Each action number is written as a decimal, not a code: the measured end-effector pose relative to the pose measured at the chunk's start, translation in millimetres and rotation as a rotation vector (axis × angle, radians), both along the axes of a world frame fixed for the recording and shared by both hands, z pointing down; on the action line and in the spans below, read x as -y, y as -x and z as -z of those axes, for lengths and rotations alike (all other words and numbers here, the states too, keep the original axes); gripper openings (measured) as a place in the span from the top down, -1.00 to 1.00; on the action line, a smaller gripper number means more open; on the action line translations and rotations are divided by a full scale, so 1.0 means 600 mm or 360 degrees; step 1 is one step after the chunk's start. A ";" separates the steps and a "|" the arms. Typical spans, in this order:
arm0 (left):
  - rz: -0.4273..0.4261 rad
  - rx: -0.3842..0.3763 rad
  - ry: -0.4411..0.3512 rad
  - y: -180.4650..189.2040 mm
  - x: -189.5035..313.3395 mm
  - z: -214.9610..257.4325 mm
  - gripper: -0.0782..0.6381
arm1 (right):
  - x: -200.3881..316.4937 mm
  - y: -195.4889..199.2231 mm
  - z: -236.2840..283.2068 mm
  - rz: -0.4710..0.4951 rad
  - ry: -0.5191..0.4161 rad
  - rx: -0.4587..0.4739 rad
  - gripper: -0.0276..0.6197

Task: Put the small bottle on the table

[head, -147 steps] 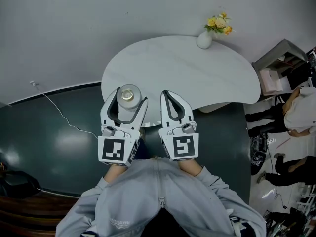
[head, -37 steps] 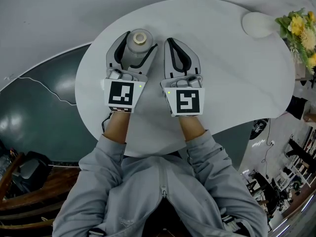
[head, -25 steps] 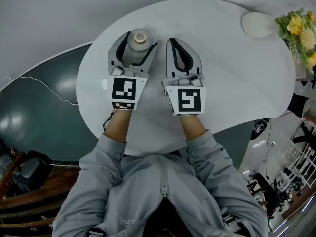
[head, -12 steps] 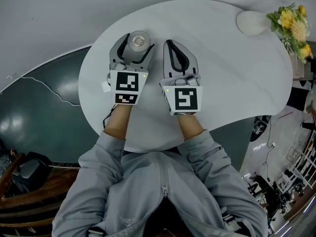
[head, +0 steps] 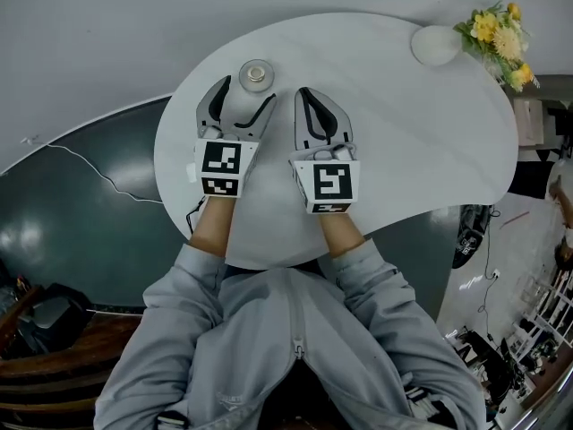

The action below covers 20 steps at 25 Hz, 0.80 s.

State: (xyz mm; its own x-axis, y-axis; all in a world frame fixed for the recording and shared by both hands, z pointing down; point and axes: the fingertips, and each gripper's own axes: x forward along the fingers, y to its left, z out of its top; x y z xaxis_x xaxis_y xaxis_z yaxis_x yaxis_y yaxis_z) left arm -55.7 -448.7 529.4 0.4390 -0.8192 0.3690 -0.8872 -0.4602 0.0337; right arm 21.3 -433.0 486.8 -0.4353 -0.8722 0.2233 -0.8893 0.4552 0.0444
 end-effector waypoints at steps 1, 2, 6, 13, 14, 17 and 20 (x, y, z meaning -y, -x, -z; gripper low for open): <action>0.0011 -0.0013 -0.0014 0.005 -0.008 0.013 -0.21 | -0.006 0.001 0.010 -0.0003 -0.0003 0.0005 0.83; 0.0023 -0.0021 -0.0033 0.010 -0.015 0.028 -0.12 | -0.012 0.001 0.020 -0.0006 -0.0008 0.0009 0.83; 0.0081 0.0010 -0.0147 0.028 -0.046 0.091 0.40 | -0.036 0.005 0.061 -0.0020 -0.0035 0.0022 0.83; 0.0185 0.0000 -0.0318 0.058 -0.099 0.208 0.76 | -0.080 0.015 0.145 -0.0022 -0.0097 0.0032 0.83; 0.0190 -0.0009 -0.0344 0.060 -0.107 0.228 0.76 | -0.086 0.016 0.160 -0.0023 -0.0111 0.0031 0.83; 0.0193 -0.0020 -0.0412 0.054 -0.127 0.281 0.76 | -0.100 0.010 0.200 -0.0028 -0.0150 0.0023 0.83; 0.0208 -0.0045 -0.0442 0.052 -0.150 0.329 0.76 | -0.121 0.003 0.240 -0.0026 -0.0183 0.0026 0.83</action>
